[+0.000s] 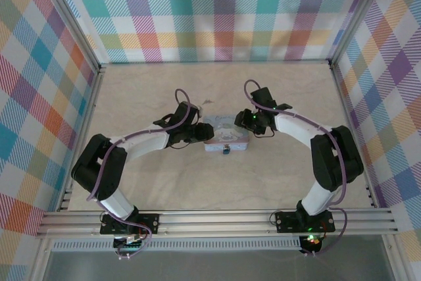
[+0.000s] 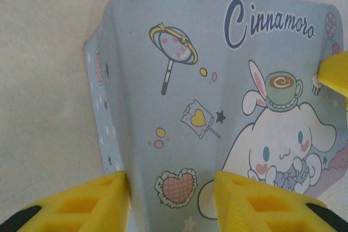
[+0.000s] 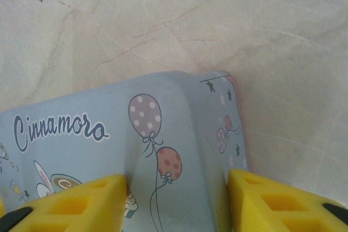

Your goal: Unlock a padlock with a key

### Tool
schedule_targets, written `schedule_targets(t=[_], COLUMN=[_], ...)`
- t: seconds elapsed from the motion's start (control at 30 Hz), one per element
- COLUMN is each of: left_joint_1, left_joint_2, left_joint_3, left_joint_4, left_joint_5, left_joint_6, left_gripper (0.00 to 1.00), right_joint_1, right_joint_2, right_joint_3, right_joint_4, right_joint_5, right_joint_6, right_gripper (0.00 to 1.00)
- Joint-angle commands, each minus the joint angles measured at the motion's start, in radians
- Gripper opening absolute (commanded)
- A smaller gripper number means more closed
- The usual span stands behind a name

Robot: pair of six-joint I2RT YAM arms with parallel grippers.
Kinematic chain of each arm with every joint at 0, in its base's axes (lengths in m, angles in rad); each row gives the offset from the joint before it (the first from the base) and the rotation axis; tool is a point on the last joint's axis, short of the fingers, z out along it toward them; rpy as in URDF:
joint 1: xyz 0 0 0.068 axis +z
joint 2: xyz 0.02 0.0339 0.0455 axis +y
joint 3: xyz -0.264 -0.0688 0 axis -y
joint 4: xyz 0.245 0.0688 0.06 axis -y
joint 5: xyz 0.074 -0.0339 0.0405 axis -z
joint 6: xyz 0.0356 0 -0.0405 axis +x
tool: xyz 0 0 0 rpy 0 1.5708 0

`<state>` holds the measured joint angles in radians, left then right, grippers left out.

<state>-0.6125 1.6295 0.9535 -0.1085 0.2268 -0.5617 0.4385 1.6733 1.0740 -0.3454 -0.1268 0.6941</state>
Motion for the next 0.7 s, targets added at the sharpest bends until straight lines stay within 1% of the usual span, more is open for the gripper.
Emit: schedule_targets(t=[0.0, 0.03, 0.1, 0.13, 0.27, 0.37, 0.53, 0.67], left_joint_1=[-0.051, -0.051, -0.049, -0.046, -0.016, 0.01, 0.041, 0.062], left_joint_2=[-0.048, -0.058, -0.086, -0.098, -0.139, -0.157, -0.143, -0.11], left_joint_3=[-0.01, -0.003, 0.01, 0.018, 0.073, 0.124, 0.179, 0.211], left_joint_4=[-0.008, -0.024, -0.059, -0.077, -0.194, -0.27, -0.312, -0.325], left_joint_5=[0.099, 0.085, 0.06, 0.051, -0.008, -0.05, -0.053, -0.074], left_joint_6=[0.001, 0.009, 0.022, 0.024, 0.046, 0.061, 0.083, 0.062], left_gripper=[0.46, 0.48, 0.56, 0.57, 0.59, 0.61, 0.63, 0.64], right_joint_1=[0.026, 0.025, 0.023, 0.022, 0.016, 0.012, 0.014, 0.019], right_joint_2=[-0.014, -0.019, -0.023, -0.025, -0.051, -0.078, -0.098, -0.098], right_joint_3=[-0.02, -0.017, -0.005, 0.002, 0.02, 0.02, -0.015, -0.048], right_joint_4=[-0.039, -0.042, -0.06, -0.069, -0.099, -0.12, -0.1, -0.07], right_joint_5=[-0.047, -0.042, -0.032, -0.026, -0.002, 0.004, -0.038, -0.091], right_joint_6=[0.012, 0.01, 0.001, -0.004, -0.018, -0.027, -0.012, 0.011], right_gripper=[0.52, 0.53, 0.56, 0.58, 0.61, 0.61, 0.61, 0.59])
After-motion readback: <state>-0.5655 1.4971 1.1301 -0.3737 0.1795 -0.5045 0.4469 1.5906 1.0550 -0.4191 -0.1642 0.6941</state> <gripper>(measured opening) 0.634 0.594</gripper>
